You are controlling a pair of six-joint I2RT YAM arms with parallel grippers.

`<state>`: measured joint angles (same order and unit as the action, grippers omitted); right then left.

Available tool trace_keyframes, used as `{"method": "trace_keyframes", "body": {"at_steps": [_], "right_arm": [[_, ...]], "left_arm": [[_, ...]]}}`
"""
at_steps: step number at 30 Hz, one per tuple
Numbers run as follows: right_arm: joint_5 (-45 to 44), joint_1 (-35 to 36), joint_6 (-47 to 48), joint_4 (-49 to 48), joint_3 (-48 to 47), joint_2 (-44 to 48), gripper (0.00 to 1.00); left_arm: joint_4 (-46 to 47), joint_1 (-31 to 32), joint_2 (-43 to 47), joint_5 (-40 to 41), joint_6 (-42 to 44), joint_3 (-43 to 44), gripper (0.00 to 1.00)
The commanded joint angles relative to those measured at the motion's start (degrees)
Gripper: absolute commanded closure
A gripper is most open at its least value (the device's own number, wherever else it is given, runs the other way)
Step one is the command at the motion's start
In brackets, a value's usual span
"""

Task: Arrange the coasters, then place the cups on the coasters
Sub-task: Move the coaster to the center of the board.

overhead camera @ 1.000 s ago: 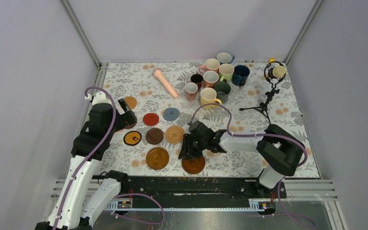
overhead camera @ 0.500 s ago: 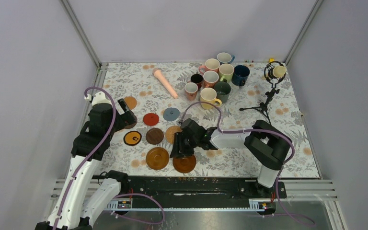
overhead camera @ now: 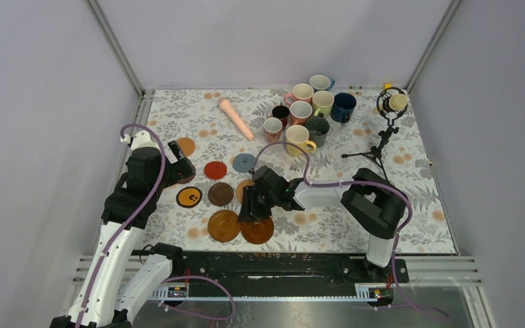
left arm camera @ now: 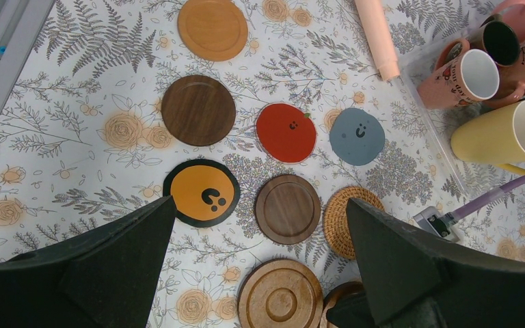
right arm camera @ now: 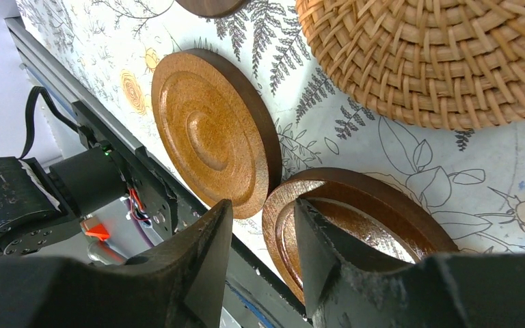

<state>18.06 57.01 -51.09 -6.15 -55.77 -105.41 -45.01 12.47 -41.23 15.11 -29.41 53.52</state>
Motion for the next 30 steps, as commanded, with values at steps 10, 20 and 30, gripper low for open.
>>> {"method": "trace_keyframes", "body": {"at_steps": [10, 20, 30], "right_arm": [[-5.4, 0.4, 6.2, 7.9, -1.5, 1.7, 0.51], [-5.3, 0.5, 6.4, 10.0, -0.4, 7.9, 0.47], [-6.2, 0.6, 5.3, 10.6, 4.3, 8.6, 0.49]], "left_arm": [[1.2, 0.1, 0.4, 1.3, 0.2, 0.9, 0.01], [1.2, 0.2, 0.3, 1.4, 0.2, 0.9, 0.01], [1.2, 0.2, 0.3, 1.1, 0.2, 0.8, 0.01]]}}
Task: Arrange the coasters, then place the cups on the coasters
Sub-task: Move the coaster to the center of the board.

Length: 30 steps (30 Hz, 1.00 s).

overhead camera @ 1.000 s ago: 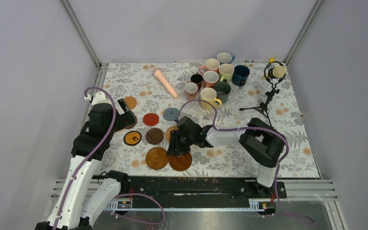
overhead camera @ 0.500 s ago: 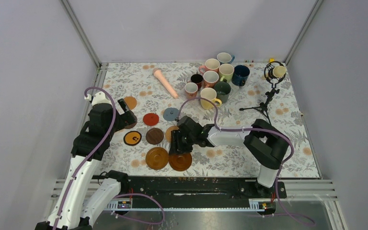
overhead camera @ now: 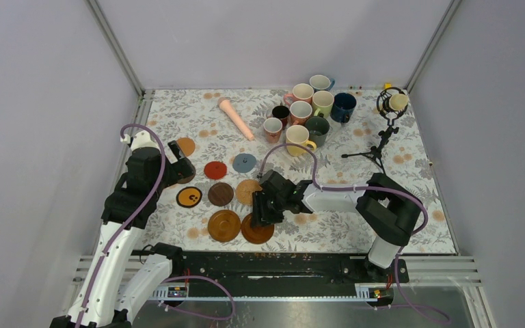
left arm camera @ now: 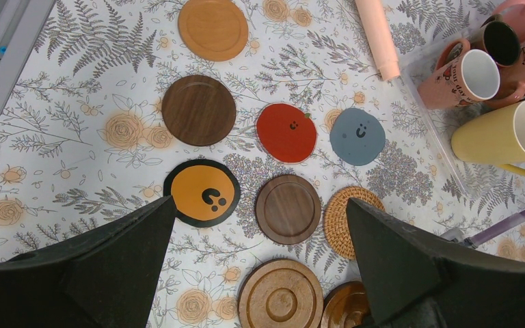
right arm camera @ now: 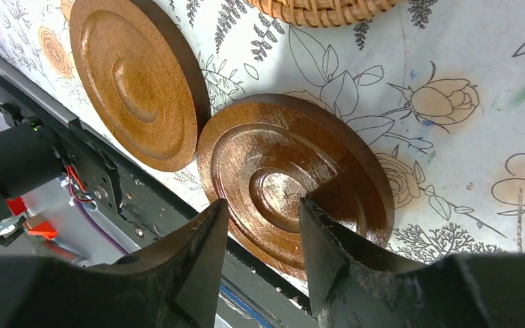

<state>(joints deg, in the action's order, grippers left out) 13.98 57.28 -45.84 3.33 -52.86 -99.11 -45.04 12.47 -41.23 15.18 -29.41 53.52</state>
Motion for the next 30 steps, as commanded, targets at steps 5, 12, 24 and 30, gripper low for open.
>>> {"method": "trace_keyframes", "body": {"at_steps": [5, 12, 24, 30], "right_arm": [[-3.6, 0.4, 1.1, 1.3, 1.3, 0.9, 0.5], [-5.2, 0.4, 2.7, 1.4, -0.7, -1.3, 0.51], [-5.8, 0.4, 6.9, 1.5, -3.8, -4.8, 0.51], [-5.5, 0.3, 8.0, 1.9, -3.5, -0.1, 0.51]], "left_arm": [[1.4, 0.2, 0.1, 1.1, 0.1, 0.7, 0.01], [1.7, 0.2, 0.2, 1.4, 0.2, 0.3, 0.01], [2.4, 0.1, -0.2, 2.5, -0.2, -0.5, 0.01], [3.2, 0.1, -1.6, 3.0, -0.7, -1.2, 0.01]]}}
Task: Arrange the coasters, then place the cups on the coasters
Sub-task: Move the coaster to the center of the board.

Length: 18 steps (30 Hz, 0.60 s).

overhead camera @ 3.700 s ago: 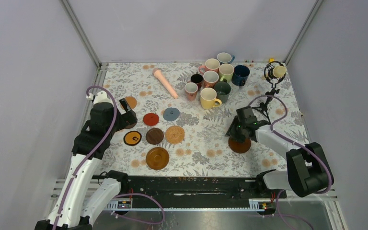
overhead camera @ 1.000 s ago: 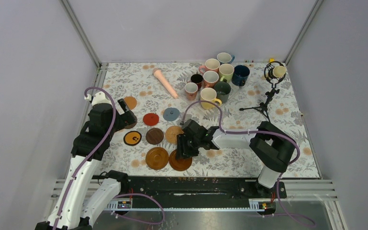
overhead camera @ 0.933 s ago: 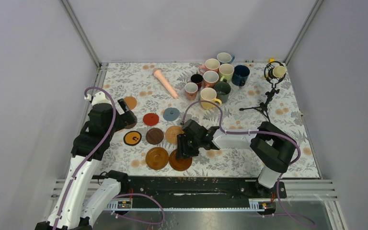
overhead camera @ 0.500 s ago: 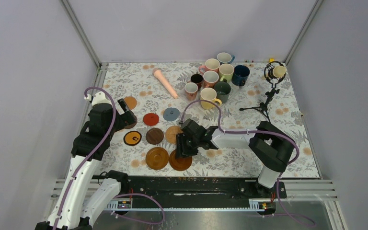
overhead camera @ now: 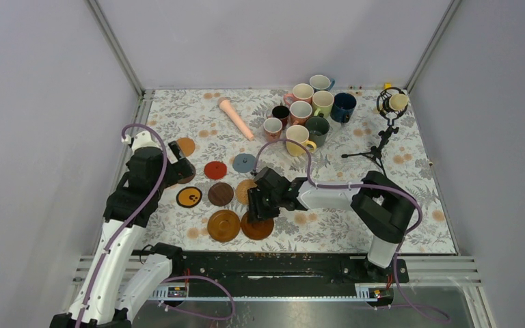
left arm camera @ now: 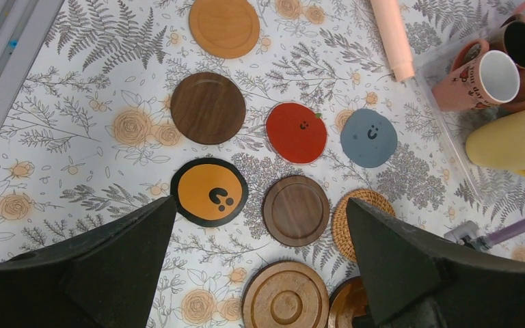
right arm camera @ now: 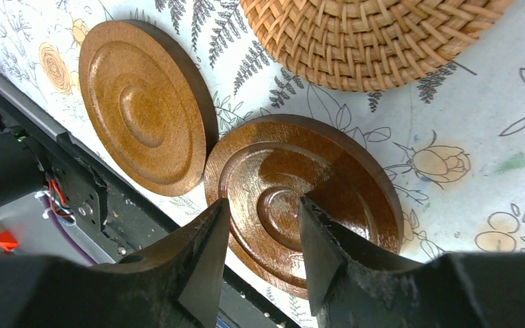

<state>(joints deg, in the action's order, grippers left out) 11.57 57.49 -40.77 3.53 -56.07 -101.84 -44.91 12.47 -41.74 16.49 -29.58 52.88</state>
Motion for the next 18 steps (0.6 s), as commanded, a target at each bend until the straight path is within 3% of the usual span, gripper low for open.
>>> {"method": "trace_keyframes", "body": {"at_steps": [1, 4, 9, 12, 18], "right_arm": [[-2.1, 0.1, 3.2, 1.6, -0.4, 3.9, 0.51], [1.1, 0.1, 3.6, 1.6, -1.1, 8.0, 0.5], [5.9, 0.1, 4.8, 0.9, -1.1, 14.8, 0.49], [7.8, 0.1, 5.7, 0.4, 0.0, 18.4, 0.48], [7.0, 0.1, 9.6, 1.0, 3.2, 25.1, 0.43]], "left_arm": [[3.3, 0.0, -1.8, 2.0, -1.0, -0.4, 0.02], [3.7, -2.2, -5.8, 0.9, -3.3, 1.0, 0.03], [10.6, -10.5, -16.0, -12.6, -8.2, 3.4, 0.14], [17.5, -14.5, -24.4, -20.9, -9.3, 4.9, 0.15], [13.4, -17.0, -47.8, -13.1, -5.8, 18.0, 0.05]]}}
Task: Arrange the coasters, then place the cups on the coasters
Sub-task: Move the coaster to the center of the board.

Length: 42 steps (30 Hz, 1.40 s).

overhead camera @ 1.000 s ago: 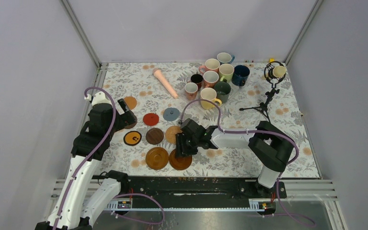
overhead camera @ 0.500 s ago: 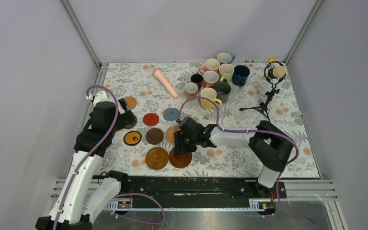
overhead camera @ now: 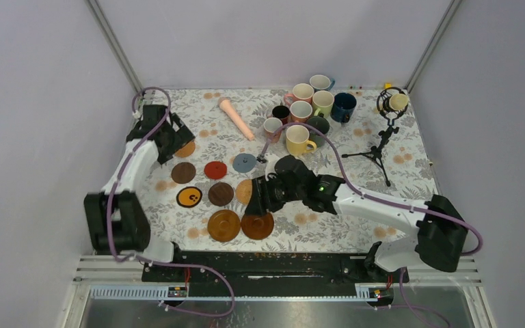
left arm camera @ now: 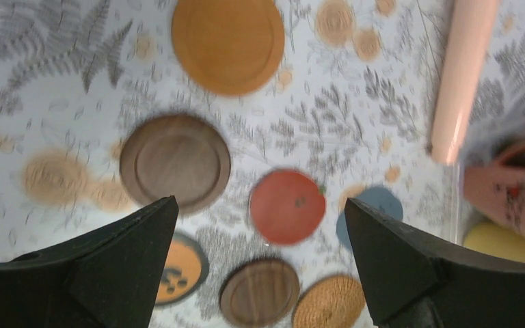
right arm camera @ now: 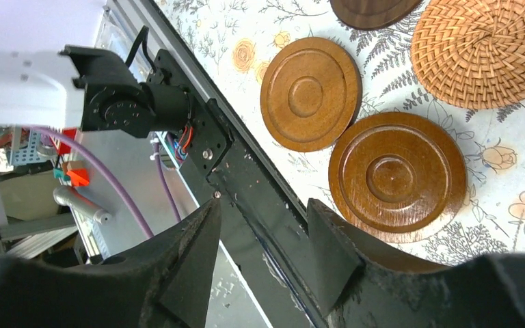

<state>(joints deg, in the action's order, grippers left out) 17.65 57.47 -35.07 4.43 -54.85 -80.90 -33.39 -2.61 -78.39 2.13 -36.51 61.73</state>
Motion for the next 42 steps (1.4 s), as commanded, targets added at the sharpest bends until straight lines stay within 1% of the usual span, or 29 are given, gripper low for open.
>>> {"method": "trace_keyframes", "body": {"at_steps": [1, 2, 4, 6, 8, 9, 12, 16, 18, 22, 31, 37, 42], "right_arm": [[-0.1, 0.1, 4.6, 0.8, 2.0, 5.2, 0.42], [-0.8, 0.1, 5.1, 1.3, 2.2, 6.1, 0.42], [-2.3, 0.1, 6.0, 1.7, 2.7, 7.9, 0.41], [-3.8, 0.0, 6.8, 1.8, 3.3, 9.4, 0.41], [-4.8, -0.1, 7.4, 2.0, 3.5, 10.4, 0.41], [-5.2, -0.1, 7.7, 2.1, 3.7, 11.0, 0.41], [-5.7, -0.4, 8.2, 2.2, 4.2, 11.8, 0.4], [-7.0, -0.7, 8.5, 2.2, 4.6, 12.3, 0.4], [-7.1, -0.8, 8.5, 2.2, 4.7, 12.2, 0.4], [-6.6, -0.9, 7.9, 2.2, 5.3, 12.2, 0.4], [-7.1, -0.9, 6.9, 2.2, 6.6, 13.7, 0.4], [-7.3, -0.9, 5.5, 1.7, 7.9, 16.0, 0.4], [-7.3, -0.9, 4.7, 1.0, 9.9, 19.3, 0.4]], "left_arm": [[1.0, -3.0, -14.2, 1.1, 1.1, 11.5, 0.05], [0.7, -3.7, -17.0, 1.0, 1.2, 13.7, 0.05], [-0.2, -4.6, -21.5, 3.7, 1.4, 17.5, 0.12], [-0.8, -5.5, -25.2, 6.8, 1.6, 21.2, 0.26], [-1.3, -6.9, -28.7, 6.1, 1.2, 23.7, 0.36], [-1.2, -7.8, -30.3, 5.0, 1.1, 24.7, 0.4], [-1.9, -8.7, -35.3, 1.3, 1.5, 28.0, 0.44], [-3.7, -9.8, -39.3, 1.0, 1.0, 30.0, 0.57], [-3.4, -10.2, -39.8, 0.7, 0.8, 29.5, 0.58], [-2.6, -10.4, -41.0, -1.4, 2.3, 29.7, 0.59], [-8.3, -11.2, -42.7, -0.8, 3.7, 31.2, 0.63], [-15.4, -12.2, -42.8, 4.8, 3.6, 32.0, 0.68], [-18.3, -14.3, -41.3, 7.2, 3.6, 29.6, 0.7]]}}
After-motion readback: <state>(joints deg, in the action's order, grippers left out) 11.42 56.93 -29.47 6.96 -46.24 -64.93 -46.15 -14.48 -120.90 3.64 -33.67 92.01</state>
